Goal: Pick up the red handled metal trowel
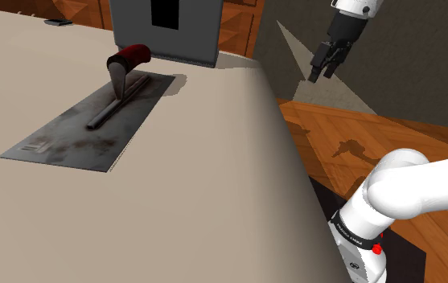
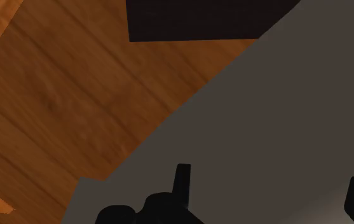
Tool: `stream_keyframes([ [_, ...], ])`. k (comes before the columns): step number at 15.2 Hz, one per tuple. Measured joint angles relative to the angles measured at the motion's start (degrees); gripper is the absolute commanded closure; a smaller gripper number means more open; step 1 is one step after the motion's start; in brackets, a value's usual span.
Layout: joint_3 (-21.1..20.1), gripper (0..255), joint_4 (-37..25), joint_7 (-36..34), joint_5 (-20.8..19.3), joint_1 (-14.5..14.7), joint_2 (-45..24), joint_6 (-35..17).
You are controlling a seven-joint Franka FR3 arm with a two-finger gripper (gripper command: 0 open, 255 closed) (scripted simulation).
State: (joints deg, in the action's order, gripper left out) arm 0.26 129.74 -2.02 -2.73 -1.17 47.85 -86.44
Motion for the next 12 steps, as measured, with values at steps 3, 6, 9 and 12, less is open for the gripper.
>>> stream_keyframes([
  [3, -1.4, 0, -0.1, -1.9, 1.2, 0.3, -0.5, -0.7],
  [6, -4.8, 0, -0.3, -6.6, 4.1, 0.9, -1.7, -2.3],
  [9, -8.4, 0, -1.4, -11.4, 6.9, 1.4, -3.9, -4.4],
  [12, -11.7, 0, -3.3, -16.0, 9.1, 1.7, -6.7, -6.5],
])
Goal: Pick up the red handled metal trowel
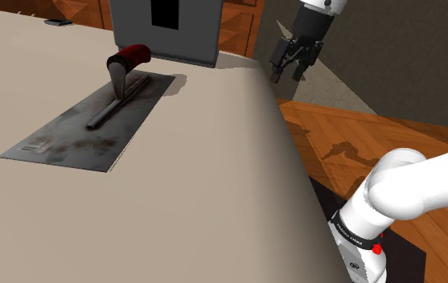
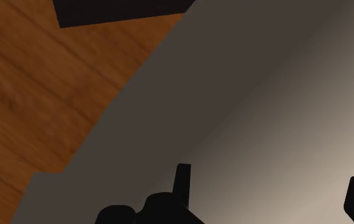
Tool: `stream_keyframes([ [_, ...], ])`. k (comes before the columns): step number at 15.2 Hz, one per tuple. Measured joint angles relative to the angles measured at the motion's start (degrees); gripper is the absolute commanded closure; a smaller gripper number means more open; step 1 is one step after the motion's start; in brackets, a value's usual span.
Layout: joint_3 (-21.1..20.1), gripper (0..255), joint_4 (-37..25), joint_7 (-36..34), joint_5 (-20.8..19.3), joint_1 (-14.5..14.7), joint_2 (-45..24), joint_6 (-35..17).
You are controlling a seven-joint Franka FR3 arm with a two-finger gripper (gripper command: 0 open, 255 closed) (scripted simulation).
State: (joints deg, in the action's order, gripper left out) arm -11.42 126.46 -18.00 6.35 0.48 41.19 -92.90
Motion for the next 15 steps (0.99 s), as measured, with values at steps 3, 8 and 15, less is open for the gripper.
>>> stream_keyframes([
  [3, -3.6, 0, -1.9, -4.7, 1.8, 0.2, -3.1, -2.5],
  [8, -9.2, 0, -7.2, -12.5, 3.4, -0.2, -9.0, -5.5],
  [15, -18.2, 0, -17.0, -24.4, 1.9, -1.6, -20.2, -10.0],
])
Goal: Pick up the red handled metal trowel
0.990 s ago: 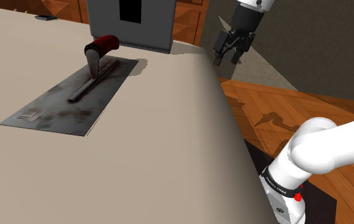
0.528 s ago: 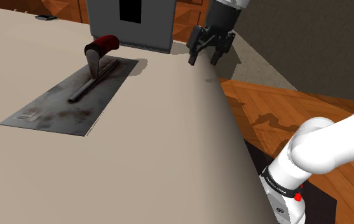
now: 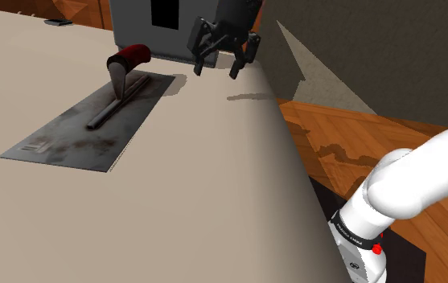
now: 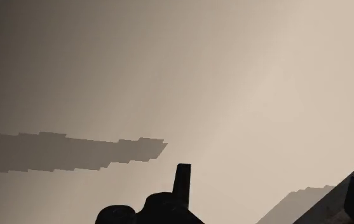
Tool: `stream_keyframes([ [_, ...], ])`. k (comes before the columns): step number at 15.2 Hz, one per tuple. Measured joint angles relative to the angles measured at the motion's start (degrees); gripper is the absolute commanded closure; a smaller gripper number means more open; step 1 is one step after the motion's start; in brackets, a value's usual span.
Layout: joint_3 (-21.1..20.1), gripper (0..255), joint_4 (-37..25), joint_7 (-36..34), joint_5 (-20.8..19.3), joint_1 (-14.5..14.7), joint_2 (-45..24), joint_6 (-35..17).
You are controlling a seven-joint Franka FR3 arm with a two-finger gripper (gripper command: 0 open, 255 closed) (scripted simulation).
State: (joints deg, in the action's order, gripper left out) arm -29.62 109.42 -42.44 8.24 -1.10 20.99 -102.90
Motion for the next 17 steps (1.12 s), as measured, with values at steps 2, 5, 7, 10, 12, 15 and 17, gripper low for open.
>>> stream_keyframes([
  [2, -2.9, 0, -4.2, -3.9, -1.8, -0.5, -4.4, -0.8],
  [5, -6.7, 0, -10.3, -9.7, -5.6, -0.9, -10.8, -1.5],
  [7, -9.4, 0, -15.2, -14.1, -9.2, -0.5, -15.8, -1.4],
  [10, -12.5, 0, -23.6, -20.8, -16.1, 1.6, -24.4, -0.2],
  [12, -13.7, 0, -29.6, -25.1, -21.1, 4.4, -30.2, 1.2],
  [15, -13.7, 0, -39.7, -29.9, -28.1, 10.4, -38.5, 4.3],
  [17, -13.5, 0, -40.0, -30.6, -28.9, 10.9, -39.4, 3.9],
])
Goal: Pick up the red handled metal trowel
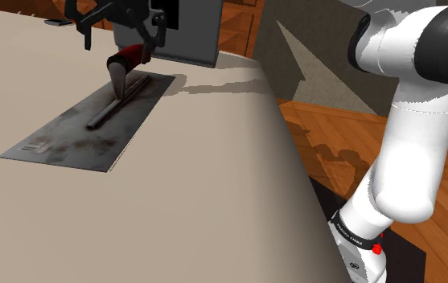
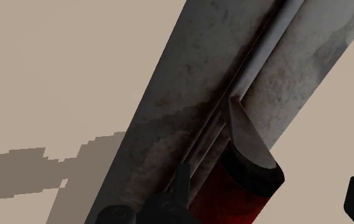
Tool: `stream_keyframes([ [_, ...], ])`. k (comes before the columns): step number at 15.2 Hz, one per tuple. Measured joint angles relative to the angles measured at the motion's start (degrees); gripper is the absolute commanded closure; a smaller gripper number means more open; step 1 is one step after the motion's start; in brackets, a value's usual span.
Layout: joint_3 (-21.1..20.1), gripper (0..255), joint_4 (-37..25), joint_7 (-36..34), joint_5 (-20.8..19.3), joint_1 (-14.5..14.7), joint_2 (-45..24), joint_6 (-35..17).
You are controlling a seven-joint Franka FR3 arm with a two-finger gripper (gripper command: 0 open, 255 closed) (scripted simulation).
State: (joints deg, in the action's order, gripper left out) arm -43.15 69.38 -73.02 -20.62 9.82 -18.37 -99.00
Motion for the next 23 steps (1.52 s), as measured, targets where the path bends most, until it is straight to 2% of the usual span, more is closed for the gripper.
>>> stream_keyframes([
  [6, 0.0, 0, 6.6, -0.6, 1.0, -1.8, 1.6, -5.4],
  [7, 0.0, 255, 7.0, -0.6, 1.1, -2.0, 1.7, -5.7],
  [17, 0.0, 255, 7.4, -0.5, 1.2, -2.1, 1.9, -6.0],
  [23, 0.1, 255, 0.9, -0.4, -0.2, -0.1, -0.1, -1.0],
])
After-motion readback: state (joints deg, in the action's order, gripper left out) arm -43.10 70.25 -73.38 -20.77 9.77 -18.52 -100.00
